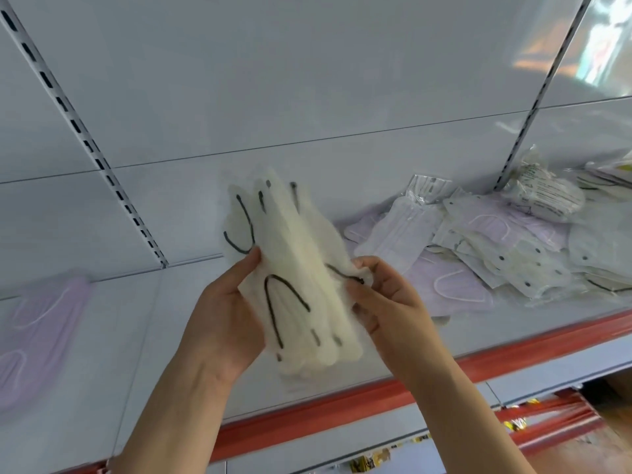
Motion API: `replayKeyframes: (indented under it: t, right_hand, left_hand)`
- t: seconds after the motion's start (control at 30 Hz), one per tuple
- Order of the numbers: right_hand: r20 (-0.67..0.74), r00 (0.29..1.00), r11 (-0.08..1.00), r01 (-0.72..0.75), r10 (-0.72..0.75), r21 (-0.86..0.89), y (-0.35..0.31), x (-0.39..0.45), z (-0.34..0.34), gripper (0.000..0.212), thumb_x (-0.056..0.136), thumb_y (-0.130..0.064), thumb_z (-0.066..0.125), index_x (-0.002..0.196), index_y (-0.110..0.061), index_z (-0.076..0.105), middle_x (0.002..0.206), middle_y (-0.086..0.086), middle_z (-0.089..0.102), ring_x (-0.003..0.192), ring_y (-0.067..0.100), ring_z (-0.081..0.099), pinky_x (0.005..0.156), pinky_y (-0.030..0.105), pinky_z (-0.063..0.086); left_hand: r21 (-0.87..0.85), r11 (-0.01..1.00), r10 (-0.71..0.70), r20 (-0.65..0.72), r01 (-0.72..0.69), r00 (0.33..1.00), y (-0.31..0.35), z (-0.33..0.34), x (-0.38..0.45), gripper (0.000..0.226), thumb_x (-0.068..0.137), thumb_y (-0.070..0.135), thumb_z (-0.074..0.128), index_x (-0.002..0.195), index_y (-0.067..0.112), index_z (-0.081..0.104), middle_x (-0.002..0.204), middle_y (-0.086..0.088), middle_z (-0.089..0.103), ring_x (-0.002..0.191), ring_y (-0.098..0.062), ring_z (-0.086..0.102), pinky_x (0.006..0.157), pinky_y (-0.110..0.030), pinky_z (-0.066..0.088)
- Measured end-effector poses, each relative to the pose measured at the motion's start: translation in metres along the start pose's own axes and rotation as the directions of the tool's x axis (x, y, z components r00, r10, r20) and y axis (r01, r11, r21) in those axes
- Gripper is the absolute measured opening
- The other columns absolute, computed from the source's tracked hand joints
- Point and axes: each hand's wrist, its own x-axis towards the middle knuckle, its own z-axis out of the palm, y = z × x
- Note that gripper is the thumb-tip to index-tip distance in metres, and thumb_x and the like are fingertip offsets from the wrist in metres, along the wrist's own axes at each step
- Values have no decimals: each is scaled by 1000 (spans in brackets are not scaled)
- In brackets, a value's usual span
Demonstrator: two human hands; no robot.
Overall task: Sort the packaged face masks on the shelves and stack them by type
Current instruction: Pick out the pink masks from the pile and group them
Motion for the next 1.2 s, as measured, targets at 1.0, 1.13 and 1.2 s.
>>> replayKeyframes:
  t: [1.0, 1.13, 1.2]
  right_hand:
    - [-180, 954, 906, -155, 241, 393, -19, -1, -39, 65, 94, -33, 58, 141, 9, 42, 128, 29, 54, 118, 37, 57, 107, 44, 46]
    - [-225, 944, 938, -166, 240, 305, -12, -8, -31, 34, 102, -25, 50, 92, -4, 75, 83, 12, 73, 77, 20, 72, 75, 29, 60]
    - [-227, 954, 967, -152, 197, 203, -17, -7, -25, 46, 103, -41, 41, 80, -17, 74, 66, -2, 69, 56, 13, 68, 56, 26, 56]
  left_hand:
    - [-99, 994, -40, 118, 52, 992, -36, 35, 9, 40, 101, 36, 54, 128, 11, 69, 121, -11, 71, 112, -28, 69, 100, -47, 54]
    - [-11, 997, 72, -26, -73, 997, -22, 29, 8, 37, 99, 30, 60, 130, 12, 67, 125, -10, 72, 113, -26, 71, 100, -46, 52]
    - [39, 996, 84, -69, -82, 994, -19, 21, 6, 34, 98, 28, 61, 127, 12, 68, 122, -9, 74, 108, -24, 73, 94, -44, 53]
